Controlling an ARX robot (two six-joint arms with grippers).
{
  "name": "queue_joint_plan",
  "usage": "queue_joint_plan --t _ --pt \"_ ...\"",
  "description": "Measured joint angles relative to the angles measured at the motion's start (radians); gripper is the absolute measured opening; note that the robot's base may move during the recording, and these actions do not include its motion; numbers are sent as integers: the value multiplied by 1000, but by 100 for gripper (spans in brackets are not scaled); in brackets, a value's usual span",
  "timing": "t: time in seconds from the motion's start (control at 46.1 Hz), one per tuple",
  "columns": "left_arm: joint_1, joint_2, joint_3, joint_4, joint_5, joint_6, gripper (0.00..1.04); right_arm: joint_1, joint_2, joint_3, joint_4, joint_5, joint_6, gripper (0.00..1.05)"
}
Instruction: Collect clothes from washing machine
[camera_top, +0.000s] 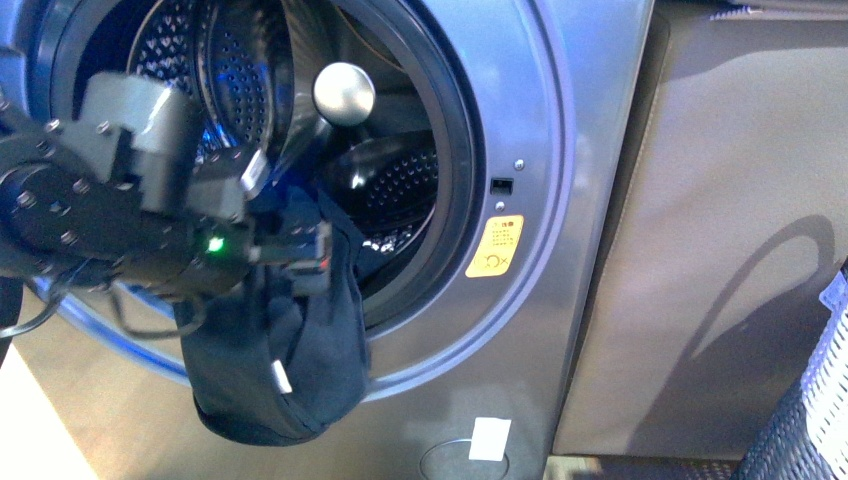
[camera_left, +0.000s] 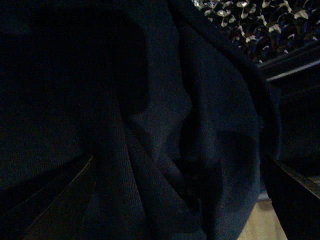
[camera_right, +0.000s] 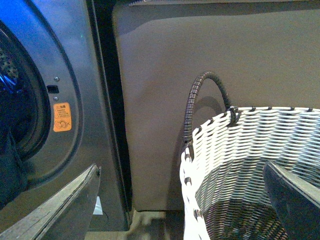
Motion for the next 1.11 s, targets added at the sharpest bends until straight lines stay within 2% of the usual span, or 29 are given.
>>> queue_joint_plan --t 0.108,0.434,0.867,1.106 --pt "14 -1 5 52 -82 67 98 0 0 0 0 0 0 97" --pt "71 16 65 24 -129 96 98 0 0 0 0 0 0 97" --pt "56 80 97 -70 -34 -55 98 0 0 0 0 0 0 97" --pt "-9 80 97 -73 41 -129 98 0 0 0 0 0 0 97"
